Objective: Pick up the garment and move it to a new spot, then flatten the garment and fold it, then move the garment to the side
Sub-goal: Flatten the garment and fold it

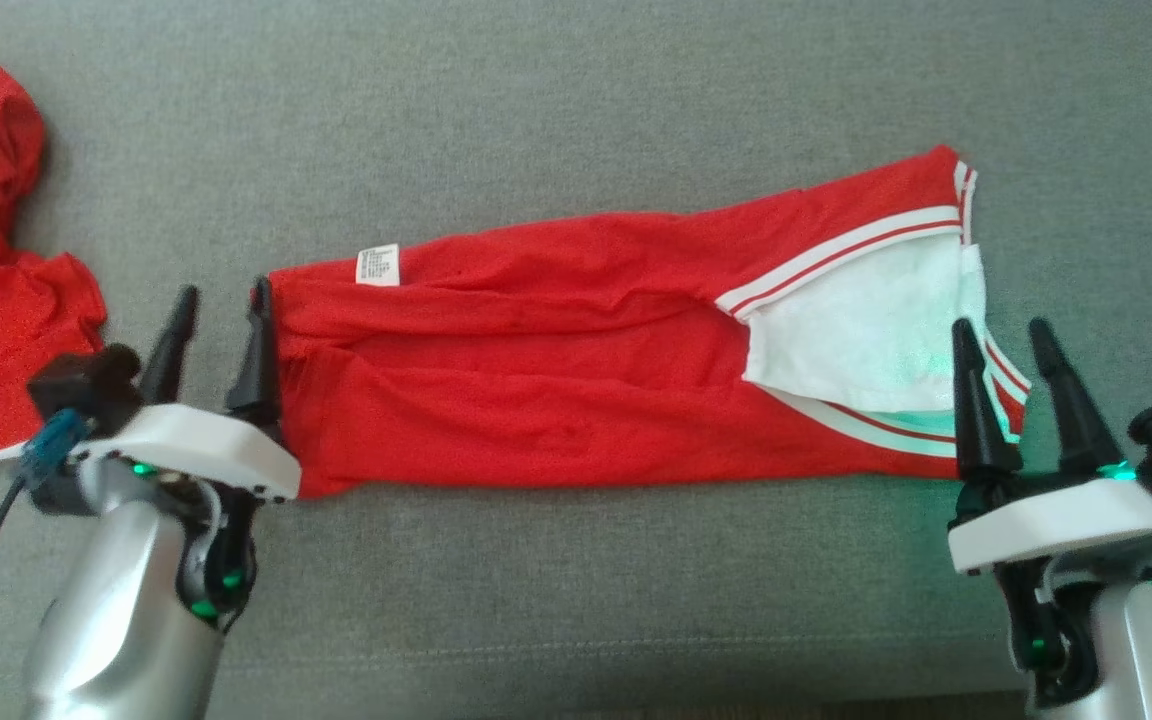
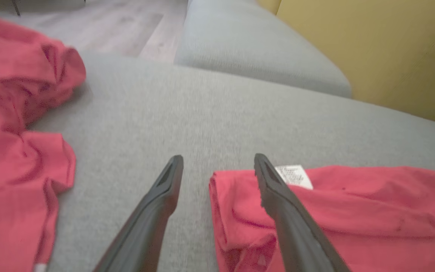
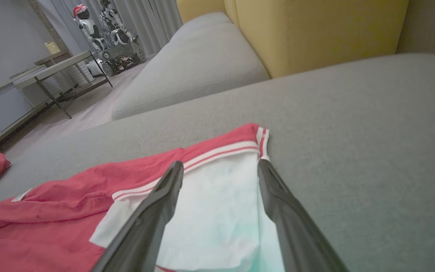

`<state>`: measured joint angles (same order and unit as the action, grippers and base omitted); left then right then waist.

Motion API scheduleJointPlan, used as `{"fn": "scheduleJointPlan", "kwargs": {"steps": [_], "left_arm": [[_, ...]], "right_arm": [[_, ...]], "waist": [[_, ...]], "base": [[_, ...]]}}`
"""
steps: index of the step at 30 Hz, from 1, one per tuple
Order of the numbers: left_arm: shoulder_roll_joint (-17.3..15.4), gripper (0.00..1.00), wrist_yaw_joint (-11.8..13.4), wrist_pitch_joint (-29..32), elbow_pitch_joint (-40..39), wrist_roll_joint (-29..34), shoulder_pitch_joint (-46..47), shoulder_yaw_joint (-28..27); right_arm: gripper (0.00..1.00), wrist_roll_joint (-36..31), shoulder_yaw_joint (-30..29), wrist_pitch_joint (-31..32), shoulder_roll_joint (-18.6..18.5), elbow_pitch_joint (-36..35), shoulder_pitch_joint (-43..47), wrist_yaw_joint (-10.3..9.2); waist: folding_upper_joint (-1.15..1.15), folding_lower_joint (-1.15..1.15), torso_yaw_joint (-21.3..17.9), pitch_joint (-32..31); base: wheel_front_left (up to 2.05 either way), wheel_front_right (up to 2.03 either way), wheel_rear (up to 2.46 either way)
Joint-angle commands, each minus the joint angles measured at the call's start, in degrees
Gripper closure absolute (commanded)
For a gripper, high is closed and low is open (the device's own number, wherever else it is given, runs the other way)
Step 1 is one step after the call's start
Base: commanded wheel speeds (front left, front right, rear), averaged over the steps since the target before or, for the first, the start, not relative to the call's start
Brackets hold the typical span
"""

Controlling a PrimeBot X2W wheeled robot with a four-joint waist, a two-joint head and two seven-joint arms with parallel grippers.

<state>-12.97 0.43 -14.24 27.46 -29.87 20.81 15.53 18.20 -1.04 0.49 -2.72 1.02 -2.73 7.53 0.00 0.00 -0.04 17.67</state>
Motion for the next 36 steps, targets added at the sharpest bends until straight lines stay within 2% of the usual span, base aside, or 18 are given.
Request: {"fn": "scheduleJointPlan", "kwargs": {"steps": [1,7,13,21,36], "left_arm": [[-2.4,0.0,0.6,-0.7,-3.1,1.1,0.3,-2.8],[-2.7,0.0,3.2,-0.7,-15.1,6.4,-5.9,-5.1],[-2.8,0.0,5.0,-0.4,-22.1,8.7,-12.4,-4.2],[-3.0,0.0,6.5,1.2,-25.0,9.1,-16.2,-3.3],[-3.4,0.0,7.2,2.1,-26.6,8.9,-16.0,-2.6]], "right_arm": [[0.0,-1.1,0.9,-0.8,-0.2,-2.8,-0.4,-0.04],[0.0,-6.0,0.9,-0.9,-0.2,-6.8,-2.1,-0.04],[0.0,-7.9,1.7,0.6,-0.8,-7.3,-1.6,-0.04],[0.0,-8.1,2.2,1.2,-1.1,-6.8,-0.1,-0.04],[0.0,-7.1,2.2,1.6,-1.6,-5.2,-0.7,-0.04]], "waist": [[0.0,0.0,-0.2,-0.5],[0.0,0.0,-0.7,-3.1],[0.0,0.0,-0.7,-6.4],[0.0,0.0,-0.5,-8.1],[0.0,0.0,0.1,-8.0]], "base": [[0.0,0.0,0.0],[0.0,0.0,0.0],[0.0,0.0,0.0],[0.0,0.0,0.0],[0.0,0.0,0.0]]}}
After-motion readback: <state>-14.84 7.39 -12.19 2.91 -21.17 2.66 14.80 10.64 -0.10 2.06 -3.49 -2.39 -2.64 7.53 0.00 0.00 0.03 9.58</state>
